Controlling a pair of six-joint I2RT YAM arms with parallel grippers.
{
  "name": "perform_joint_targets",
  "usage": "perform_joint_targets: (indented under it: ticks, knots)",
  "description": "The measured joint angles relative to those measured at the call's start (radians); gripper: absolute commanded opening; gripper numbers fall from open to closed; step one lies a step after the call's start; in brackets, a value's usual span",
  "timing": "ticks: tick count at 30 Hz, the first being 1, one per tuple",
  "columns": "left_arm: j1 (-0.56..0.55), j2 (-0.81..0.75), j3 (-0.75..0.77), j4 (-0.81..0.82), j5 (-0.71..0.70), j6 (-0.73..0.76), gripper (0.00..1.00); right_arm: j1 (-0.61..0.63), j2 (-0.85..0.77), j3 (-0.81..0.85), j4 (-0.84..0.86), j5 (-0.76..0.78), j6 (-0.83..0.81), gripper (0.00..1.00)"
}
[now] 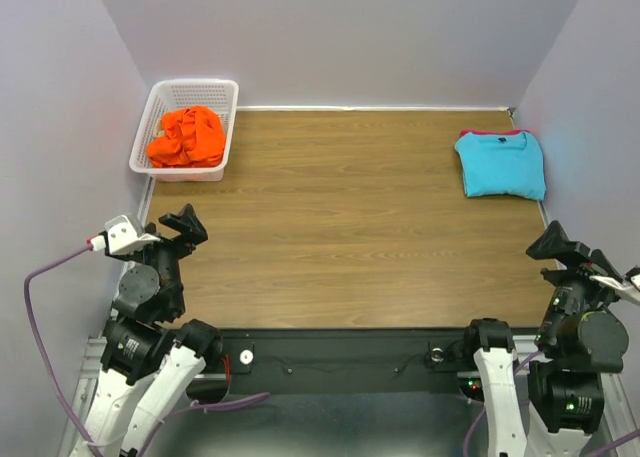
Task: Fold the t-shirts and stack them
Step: Neatly place the folded tshirt to the corner
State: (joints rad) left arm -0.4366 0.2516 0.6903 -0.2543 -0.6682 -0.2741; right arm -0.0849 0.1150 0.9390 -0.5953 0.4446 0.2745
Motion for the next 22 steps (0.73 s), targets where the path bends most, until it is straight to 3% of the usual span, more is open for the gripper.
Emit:
perform_joint_targets:
  ticks: [11,22]
  knots:
    - [0.0,-0.097,-0.031,-0.005,-0.032,-0.126,0.98,0.005,0.036,-0.045,-0.027,-0.079,-0.058,1.0]
    - [0.0,-0.125,-0.089,-0.032,-0.039,-0.233,0.98,0.103,0.037,-0.057,-0.034,-0.106,-0.057,1.0]
